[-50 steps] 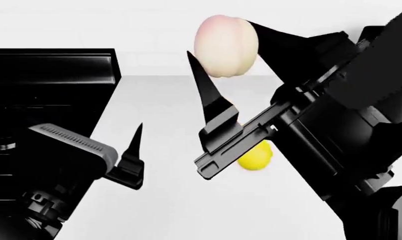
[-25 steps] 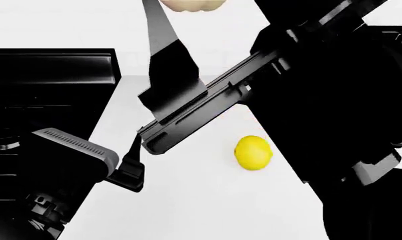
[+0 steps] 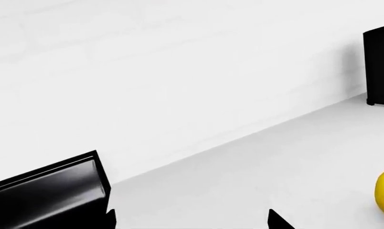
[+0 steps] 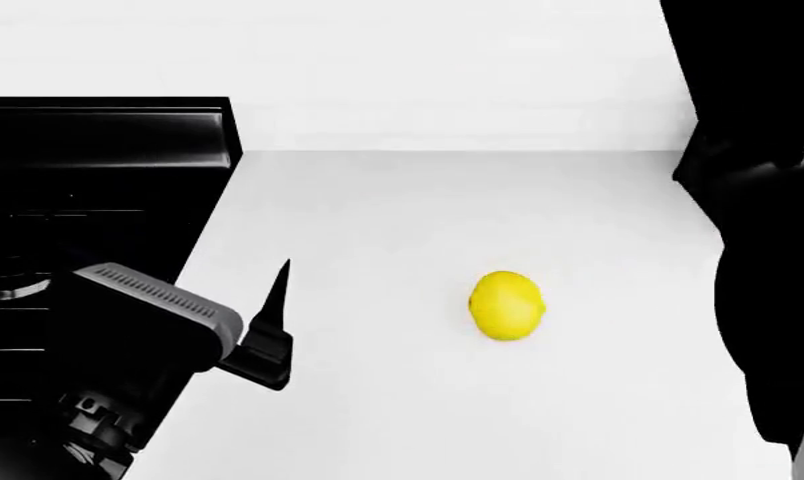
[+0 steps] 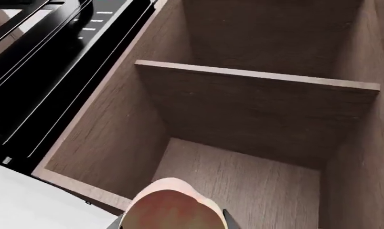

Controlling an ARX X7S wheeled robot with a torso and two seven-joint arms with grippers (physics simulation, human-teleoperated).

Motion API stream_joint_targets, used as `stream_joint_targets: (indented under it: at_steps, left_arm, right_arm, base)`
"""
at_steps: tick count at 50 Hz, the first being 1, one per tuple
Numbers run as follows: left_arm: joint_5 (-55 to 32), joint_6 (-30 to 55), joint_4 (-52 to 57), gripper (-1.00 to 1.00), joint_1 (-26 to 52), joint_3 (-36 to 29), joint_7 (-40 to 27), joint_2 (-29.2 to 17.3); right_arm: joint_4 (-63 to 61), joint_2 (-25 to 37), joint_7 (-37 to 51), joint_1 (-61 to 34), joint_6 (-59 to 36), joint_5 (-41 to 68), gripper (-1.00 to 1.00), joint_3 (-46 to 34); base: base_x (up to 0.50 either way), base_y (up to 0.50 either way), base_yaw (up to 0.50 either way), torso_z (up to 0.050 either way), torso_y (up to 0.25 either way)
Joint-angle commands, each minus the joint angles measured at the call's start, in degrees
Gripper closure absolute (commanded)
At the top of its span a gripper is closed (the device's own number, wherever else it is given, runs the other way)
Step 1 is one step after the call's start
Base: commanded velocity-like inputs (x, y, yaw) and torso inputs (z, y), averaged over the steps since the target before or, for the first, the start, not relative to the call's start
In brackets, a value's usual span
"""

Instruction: Pick the apricot, lemon from the counter and place them in the cabinet. Then close the cabinet.

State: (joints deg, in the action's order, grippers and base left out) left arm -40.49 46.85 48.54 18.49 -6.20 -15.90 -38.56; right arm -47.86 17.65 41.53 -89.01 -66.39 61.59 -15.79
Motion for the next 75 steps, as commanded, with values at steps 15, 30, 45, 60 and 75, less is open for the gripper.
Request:
stream_joint_targets:
  at_steps: [15, 30, 45, 60, 75]
  left_arm:
    - [0.05, -0.81, -0.15, -1.0, -0.19, -0.36, -0.15, -0.23]
    - [0.14, -1.5, -0.45, -1.0, -0.55, -0.62, 0.06, -0.44]
    - [0.52, -1.92, -0.82, -1.0, -0.38, -1.17, 0.08, -0.58]
    - [0.32, -2.44, -1.08, -1.0, -0.69, -0.92, 0.18, -0.97]
    - [-0.7, -1.49, -0.82, -1.0, 0.52, -0.97, -0.14, -1.31]
  right_arm:
    - [9.46, 1.25, -2.93, -6.83, 5.63, -15.75, 1.0, -7.51]
    - [19.54, 0.82, -6.84, -7.99, 11.99, -22.29, 1.0, -11.88]
    - [28.15, -0.94, -8.36, -9.97, 9.47, -21.27, 1.0, -12.89]
    - [38.66, -2.86, -9.39, -13.13, 7.71, -20.88, 1.0, -12.46]
    - [50.52, -5.33, -11.2, -19.09, 5.26, -21.02, 1.0, -13.02]
  base:
    - [0.0, 0.0, 0.0, 0.0, 0.0]
    - [0.0, 0.0, 0.0, 0.0, 0.0]
    - [0.0, 0.0, 0.0, 0.0, 0.0]
    - [0.0, 0.0, 0.0, 0.0, 0.0]
    - [0.0, 0.0, 0.0, 0.0, 0.0]
